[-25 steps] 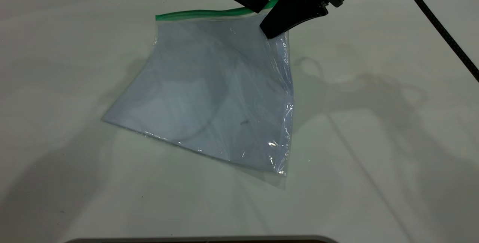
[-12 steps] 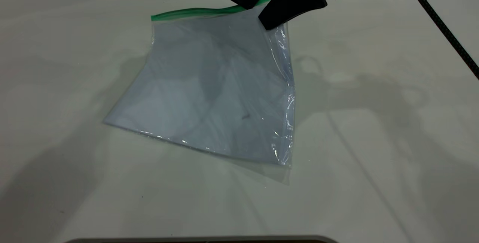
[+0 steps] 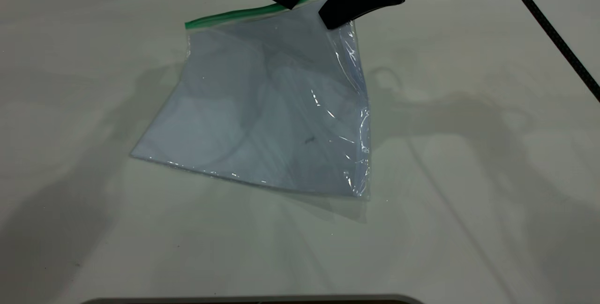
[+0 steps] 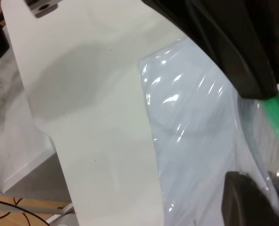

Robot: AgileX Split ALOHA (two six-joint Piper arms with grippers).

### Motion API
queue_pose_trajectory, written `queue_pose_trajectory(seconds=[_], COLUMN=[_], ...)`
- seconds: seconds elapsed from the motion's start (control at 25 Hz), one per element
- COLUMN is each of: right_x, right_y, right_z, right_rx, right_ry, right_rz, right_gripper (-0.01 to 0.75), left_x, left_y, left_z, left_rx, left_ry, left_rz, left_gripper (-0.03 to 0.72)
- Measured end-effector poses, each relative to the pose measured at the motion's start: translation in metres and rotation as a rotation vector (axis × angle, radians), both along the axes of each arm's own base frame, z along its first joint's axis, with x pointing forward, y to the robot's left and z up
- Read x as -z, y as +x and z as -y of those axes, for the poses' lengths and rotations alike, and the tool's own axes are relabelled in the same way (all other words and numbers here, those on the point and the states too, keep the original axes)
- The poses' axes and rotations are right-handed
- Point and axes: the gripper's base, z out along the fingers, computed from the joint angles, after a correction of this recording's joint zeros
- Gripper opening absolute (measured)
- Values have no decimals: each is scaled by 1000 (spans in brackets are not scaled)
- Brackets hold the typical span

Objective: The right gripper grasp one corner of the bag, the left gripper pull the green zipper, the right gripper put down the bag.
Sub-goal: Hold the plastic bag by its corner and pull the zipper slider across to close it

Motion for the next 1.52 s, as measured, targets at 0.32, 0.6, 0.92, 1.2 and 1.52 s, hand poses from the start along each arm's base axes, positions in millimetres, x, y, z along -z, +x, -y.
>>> queue_pose_trajectory(seconds=[0.32,0.6,0.92,1.2,1.52], right_x=[0,-1,-1,-4,-6], right_y=[0,2,3,8,10], right_z=[-1,-2,-2,15,19], right_rx=[8,22,40,64,63], right_ry=[5,16,18,57,89], right_rz=[3,10,16,-9,-6], right_gripper=[34,34,34,34,34], left_x=[4,5,8,13,20], left_y=[3,6,9,16,28], left_z=[-8,-11,-13,-25,-62], left_rx=[9,4,-1,-11,-71], left_ry=[63,105,138,203,257], left_rz=[35,77,121,173,189], left_gripper=[62,65,72,76,76])
